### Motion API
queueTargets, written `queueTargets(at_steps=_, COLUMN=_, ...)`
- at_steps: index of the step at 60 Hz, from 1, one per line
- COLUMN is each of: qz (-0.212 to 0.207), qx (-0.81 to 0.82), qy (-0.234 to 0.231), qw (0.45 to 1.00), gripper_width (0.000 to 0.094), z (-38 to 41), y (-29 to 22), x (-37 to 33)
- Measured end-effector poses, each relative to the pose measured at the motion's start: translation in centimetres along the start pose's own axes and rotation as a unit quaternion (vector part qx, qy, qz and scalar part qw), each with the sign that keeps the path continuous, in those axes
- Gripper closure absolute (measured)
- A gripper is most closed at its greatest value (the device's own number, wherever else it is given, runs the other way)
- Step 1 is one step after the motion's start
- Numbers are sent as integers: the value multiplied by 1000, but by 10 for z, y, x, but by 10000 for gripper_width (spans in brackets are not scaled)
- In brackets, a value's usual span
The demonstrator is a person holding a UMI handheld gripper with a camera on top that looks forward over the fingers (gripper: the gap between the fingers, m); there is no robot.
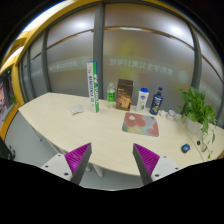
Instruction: Arrange mouse
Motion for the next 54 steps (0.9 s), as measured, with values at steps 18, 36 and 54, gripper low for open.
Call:
queueTargets(at_steps=18, qz=41, qx=58, qy=97, qw=993, gripper_width=83, z=-152, y=71, x=15)
queueTargets(at_steps=36, qz=21, qx=96, qy=192, qw=976, gripper_width=80, z=-355, y=92, x=63)
queueTargets(at_steps=54, qz=16, qx=145, qy=190, qw=971, gripper_width=82, z=-471, y=73, x=164)
Point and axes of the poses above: the point between the fingertips, and its own axes, seen from behind it with the camera up: z to the left, y down, x forward, the way the camera looks, the point moved 4 cm from there along -x, backward, against the way the camera looks, and after that the axes turned 11 degrees about x, right-handed, at the moved point
